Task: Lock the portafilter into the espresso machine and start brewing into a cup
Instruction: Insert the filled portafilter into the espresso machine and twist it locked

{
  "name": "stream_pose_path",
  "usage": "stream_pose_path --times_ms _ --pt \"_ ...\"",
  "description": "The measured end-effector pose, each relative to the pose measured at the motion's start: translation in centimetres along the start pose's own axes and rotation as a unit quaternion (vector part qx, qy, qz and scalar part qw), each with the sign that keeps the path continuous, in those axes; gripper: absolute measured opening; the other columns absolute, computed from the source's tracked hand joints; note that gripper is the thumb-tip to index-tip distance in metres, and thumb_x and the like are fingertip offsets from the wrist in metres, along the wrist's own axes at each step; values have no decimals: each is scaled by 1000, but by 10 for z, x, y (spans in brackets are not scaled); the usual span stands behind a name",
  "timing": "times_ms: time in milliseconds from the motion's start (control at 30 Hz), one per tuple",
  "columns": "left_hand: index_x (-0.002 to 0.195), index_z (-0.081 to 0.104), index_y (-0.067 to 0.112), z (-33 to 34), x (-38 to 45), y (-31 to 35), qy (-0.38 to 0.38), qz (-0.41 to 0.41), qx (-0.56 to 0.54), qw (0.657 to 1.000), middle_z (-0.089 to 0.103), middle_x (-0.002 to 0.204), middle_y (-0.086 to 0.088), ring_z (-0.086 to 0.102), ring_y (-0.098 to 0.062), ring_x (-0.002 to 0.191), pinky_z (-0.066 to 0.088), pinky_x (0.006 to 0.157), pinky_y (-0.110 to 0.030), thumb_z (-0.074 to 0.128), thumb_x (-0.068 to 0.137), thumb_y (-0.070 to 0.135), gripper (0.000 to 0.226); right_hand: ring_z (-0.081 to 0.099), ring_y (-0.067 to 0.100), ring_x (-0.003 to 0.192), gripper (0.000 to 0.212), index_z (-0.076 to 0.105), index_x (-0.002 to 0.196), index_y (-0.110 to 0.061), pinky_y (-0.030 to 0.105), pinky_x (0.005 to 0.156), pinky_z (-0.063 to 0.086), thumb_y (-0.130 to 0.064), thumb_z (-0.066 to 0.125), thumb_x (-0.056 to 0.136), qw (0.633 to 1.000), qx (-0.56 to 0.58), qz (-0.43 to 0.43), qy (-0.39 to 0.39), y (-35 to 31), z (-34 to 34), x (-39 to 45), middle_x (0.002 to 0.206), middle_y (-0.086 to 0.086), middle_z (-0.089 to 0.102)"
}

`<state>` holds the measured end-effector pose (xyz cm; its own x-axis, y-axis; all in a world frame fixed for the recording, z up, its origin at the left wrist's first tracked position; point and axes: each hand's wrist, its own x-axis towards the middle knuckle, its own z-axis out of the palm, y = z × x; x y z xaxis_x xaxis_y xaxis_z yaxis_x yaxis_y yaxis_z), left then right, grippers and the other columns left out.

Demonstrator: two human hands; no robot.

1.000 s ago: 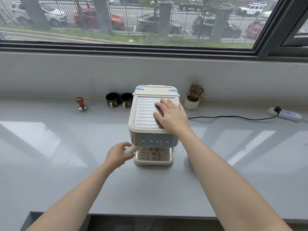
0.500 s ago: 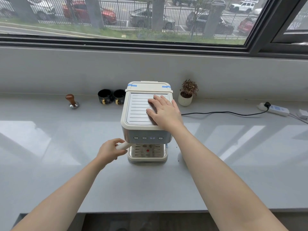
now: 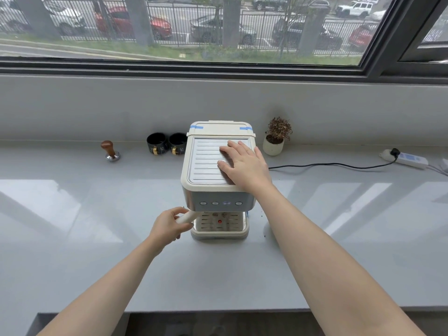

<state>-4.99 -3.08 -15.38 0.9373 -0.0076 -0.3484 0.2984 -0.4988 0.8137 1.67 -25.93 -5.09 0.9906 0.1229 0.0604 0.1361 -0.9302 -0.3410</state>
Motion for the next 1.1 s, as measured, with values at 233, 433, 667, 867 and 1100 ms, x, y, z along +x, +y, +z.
stream_pose_path --times_ms 233,433,667,867,1100 --pt "90 69 27 -7 4 2 -7 8 7 1000 66 61 3 47 -14 40 38 47 -26 75 76 10 24 10 9 150 51 32 144 -41 43 123 1 -54 29 95 1000 -6 0 -1 -1 -2 -1 160 -15 22" --pt "91 69 26 -7 5 2 -13 6 8 1000 65 58 5 48 -15 41 38 47 -25 75 75 10 24 10 8 150 51 33 144 -41 43 123 1 -54 30 95 1000 -4 1 -3 0 -1 -1 160 -15 22" --pt "98 66 24 37 -17 -8 47 -33 -73 996 66 67 -1 49 -17 42 40 48 -26 72 75 14 25 11 8 149 50 34 143 -40 42 123 1 -53 31 95 1000 2 2 -2 -1 -2 -1 160 -15 23" --pt "103 55 24 67 -34 0 63 -61 -82 993 65 80 -5 49 -20 46 42 48 -27 61 81 17 24 11 8 149 50 33 143 -41 41 122 0 -53 30 95 1000 -4 6 0 -2 -2 -1 160 -15 23" --pt "101 54 8 37 -28 8 -157 -85 -127 976 52 67 -3 46 -18 41 41 43 -27 61 89 19 18 8 10 150 51 30 144 -40 48 121 4 -53 27 95 1000 -12 0 -16 -3 -3 -1 161 -14 19"
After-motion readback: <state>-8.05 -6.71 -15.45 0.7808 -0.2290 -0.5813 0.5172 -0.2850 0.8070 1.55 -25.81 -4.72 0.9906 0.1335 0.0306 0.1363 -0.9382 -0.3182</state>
